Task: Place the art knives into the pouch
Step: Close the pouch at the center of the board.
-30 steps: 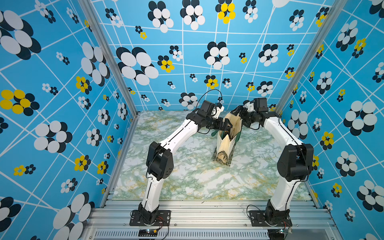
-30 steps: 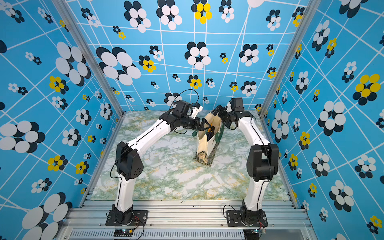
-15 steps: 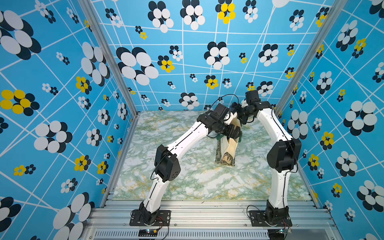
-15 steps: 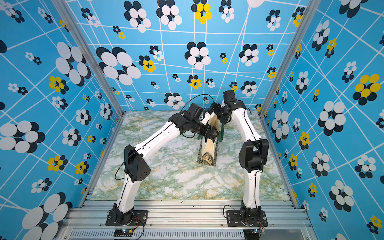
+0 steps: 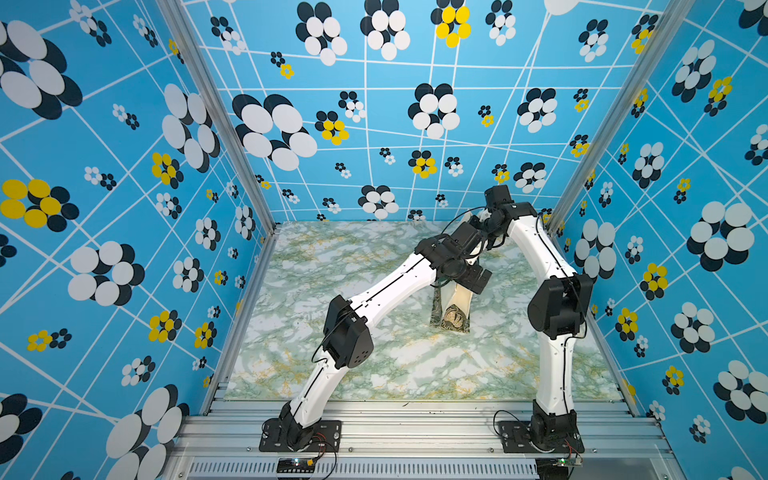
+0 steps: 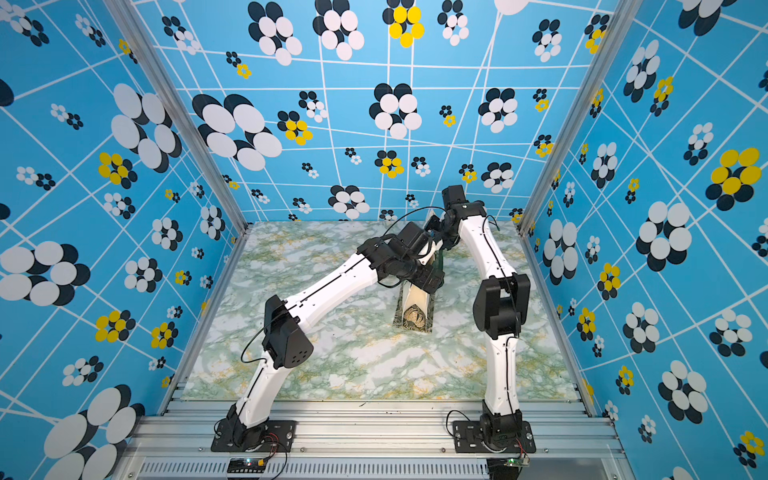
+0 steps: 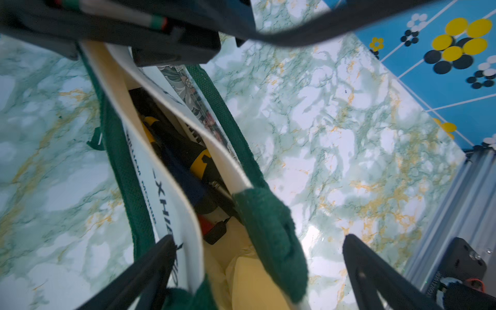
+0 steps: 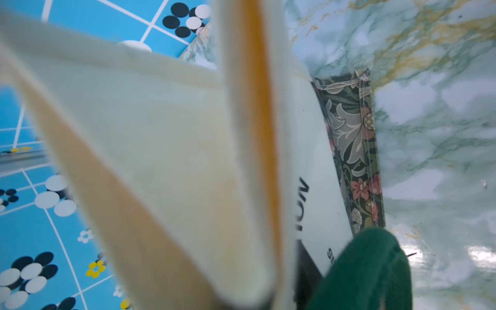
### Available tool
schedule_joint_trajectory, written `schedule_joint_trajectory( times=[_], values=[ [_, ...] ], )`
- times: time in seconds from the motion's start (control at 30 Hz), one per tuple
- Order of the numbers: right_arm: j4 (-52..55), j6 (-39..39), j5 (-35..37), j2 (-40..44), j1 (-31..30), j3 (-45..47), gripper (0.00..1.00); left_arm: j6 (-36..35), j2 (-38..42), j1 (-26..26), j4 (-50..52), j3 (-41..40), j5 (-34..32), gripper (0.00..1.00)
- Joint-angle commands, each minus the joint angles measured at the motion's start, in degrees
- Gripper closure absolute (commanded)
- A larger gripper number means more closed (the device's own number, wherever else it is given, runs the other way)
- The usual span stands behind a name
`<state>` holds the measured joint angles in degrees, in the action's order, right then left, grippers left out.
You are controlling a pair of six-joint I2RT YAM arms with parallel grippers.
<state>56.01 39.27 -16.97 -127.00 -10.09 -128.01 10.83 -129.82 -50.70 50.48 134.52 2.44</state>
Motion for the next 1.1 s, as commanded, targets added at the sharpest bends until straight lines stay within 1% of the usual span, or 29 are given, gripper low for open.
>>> schedule_joint_trajectory(
  times=[0.0,0.07,0.1,0.17,0.27,0.33,0.37,0.4,0.57,0.73,0.83,0.93,1.07],
  values=[
    [4.7,-2.2,3.2,-1.3,-0.5,-2.0,0.77,-1.6,-1.3,-0.6,6.0,1.2,-11.3,0.06],
    [5.6,-2.9,5.2,-0.8,-0.3,-1.9,0.85,-2.6,-0.7,-0.3,7.1,0.5,-16.3,0.17],
    [5.9,-3.3,5.7,-0.4,-0.2,-1.7,0.89,-3.1,-0.2,-0.1,7.2,-0.2,-17.8,0.22],
    [6.3,-4.0,6.7,0.5,0.3,-0.9,0.99,-3.8,0.9,1.1,7.1,-1.9,-19.6,0.34],
    [6.2,-4.2,8.1,2.0,0.9,1.6,1.0,-4.6,2.7,3.6,6.0,-4.7,-20.2,0.49],
    [5.9,-3.8,9.0,5.1,1.2,4.2,1.0,-5.6,3.9,5.6,4.7,-6.6,-20.6,0.55],
    [5.4,-3.5,9.6,6.3,1.3,6.0,1.0,-6.0,4.5,6.6,3.9,-7.4,-21.0,0.56],
    [4.7,-2.9,10.3,7.6,1.5,8.0,1.0,-6.5,4.8,7.7,3.3,-7.7,-21.0,0.6],
    [1.1,0.8,12.0,13.9,2.1,16.6,1.0,-9.6,4.2,12.0,0.0,-6.6,-21.4,0.63],
    [-1.1,5.0,11.5,19.0,2.0,22.7,1.0,-12.6,-1.2,14.7,-0.4,2.8,-21.1,0.66],
    [-2.4,7.5,10.6,22.4,1.2,26.9,1.0,-11.2,-3.5,16.6,-2.0,7.0,-20.4,0.68],
    [-3.4,9.2,11.0,25.0,0.1,30.4,1.0,-9.6,-4.2,18.0,-4.4,7.6,-17.7,0.69],
    [-5.1,10.1,10.2,24.6,-0.6,32.1,1.0,-7.3,-4.7,19.2,-5.5,7.5,-13.7,0.7]
  ],
)
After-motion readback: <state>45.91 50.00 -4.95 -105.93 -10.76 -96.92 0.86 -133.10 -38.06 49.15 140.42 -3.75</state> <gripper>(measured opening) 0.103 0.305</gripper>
